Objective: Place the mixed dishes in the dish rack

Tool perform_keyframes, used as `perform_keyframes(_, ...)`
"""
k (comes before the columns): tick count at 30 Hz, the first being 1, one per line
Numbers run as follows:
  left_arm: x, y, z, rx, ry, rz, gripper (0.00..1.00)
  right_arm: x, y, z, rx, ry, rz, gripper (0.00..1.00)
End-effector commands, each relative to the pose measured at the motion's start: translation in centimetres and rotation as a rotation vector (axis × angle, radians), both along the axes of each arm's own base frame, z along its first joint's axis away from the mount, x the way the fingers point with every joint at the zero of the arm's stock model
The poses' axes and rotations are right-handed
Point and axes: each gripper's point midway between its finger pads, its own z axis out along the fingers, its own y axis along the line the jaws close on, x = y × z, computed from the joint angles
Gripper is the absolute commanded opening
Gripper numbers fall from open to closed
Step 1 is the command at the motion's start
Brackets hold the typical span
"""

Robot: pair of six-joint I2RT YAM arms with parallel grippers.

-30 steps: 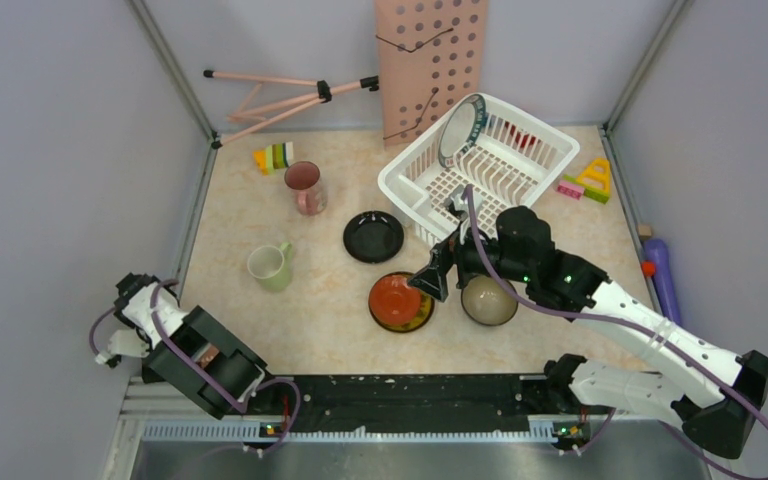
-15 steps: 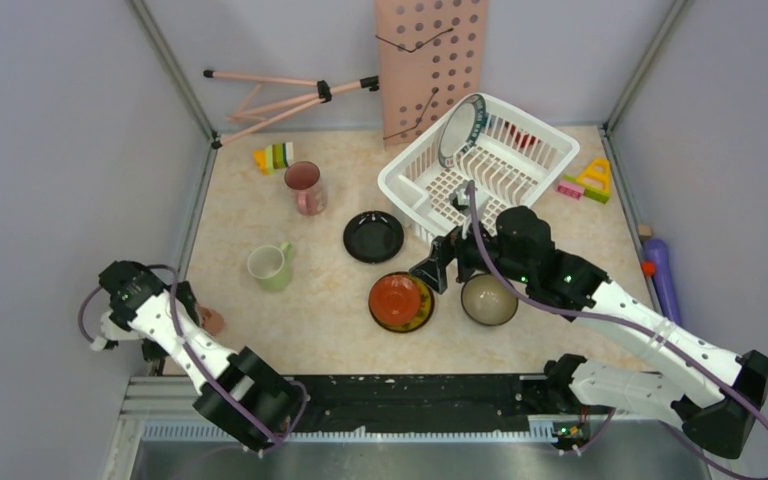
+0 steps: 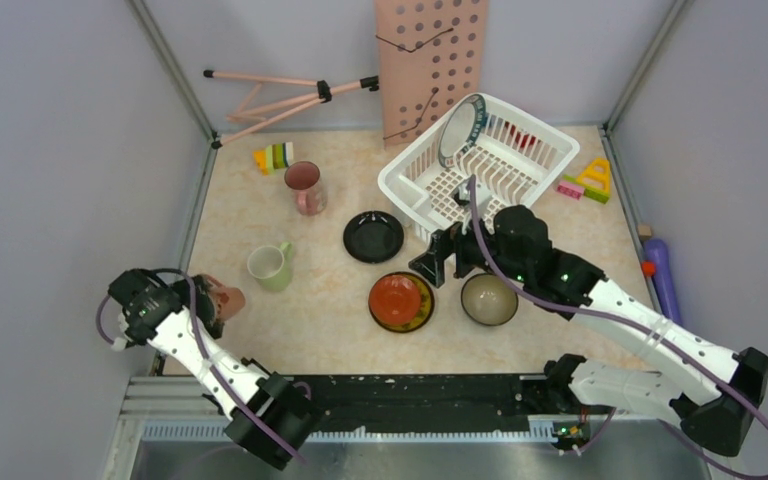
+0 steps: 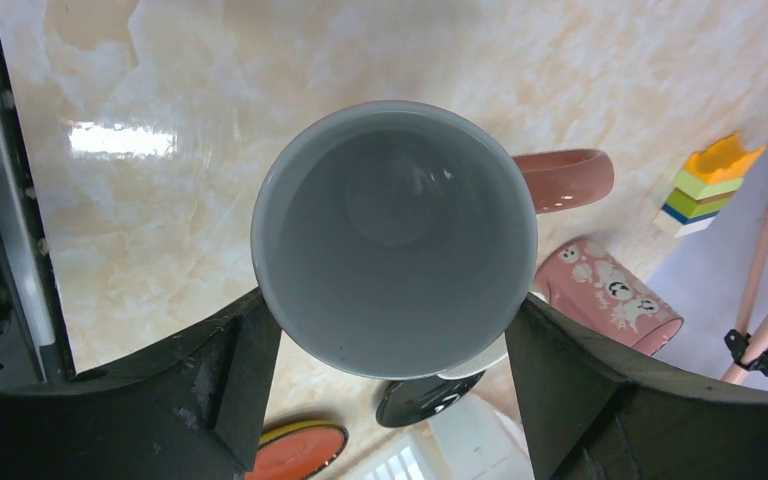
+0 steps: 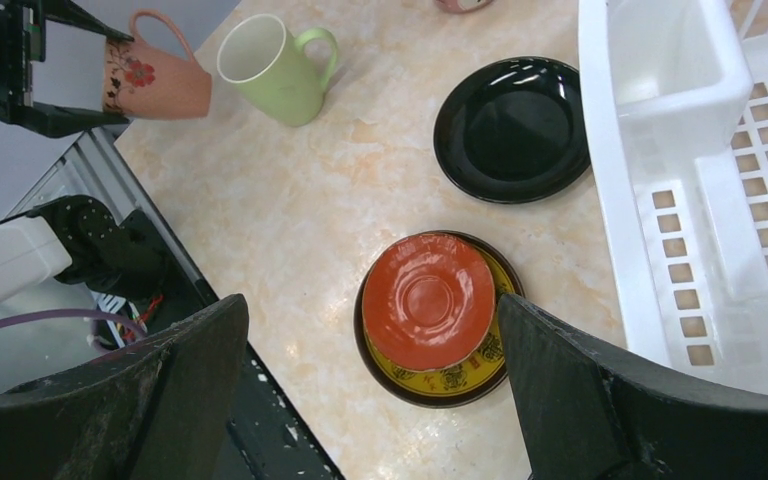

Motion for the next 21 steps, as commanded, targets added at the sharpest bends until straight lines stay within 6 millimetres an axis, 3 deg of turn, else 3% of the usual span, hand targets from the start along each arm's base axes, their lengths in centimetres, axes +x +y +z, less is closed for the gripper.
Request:
perform_keyframes(1,1.7,-0.5,0.0,-0.024,-0.111,-0.012,0.00,0.9,0.4,1.5,0.046,-0.024,-0.026,0.93)
perform_keyframes(8,1.8,0.2,-2.7,0.007,-0.013,-0.024,0.00,1.2,1.2,1.1,0.059,0.007,-0.020,0.93)
perform_keyframes(12,3.0,0.0,-2.8,0.073,0.021,-0.057,0.00,1.4,1.3,1.1,0.063,0.009,-0.026,0.93)
perform_keyframes(17,3.6,-0.2,-4.0,0.085,0.105,-0.095,0.39,1.6,1.3,1.5,0.065,0.002,-0.033,0.93)
perform_keyframes(21,3.4,0.3,-3.5,0.110,0.151,-0.132,0.54,1.8,1.4,1.7,0.066,-0.002,-0.036,0.93)
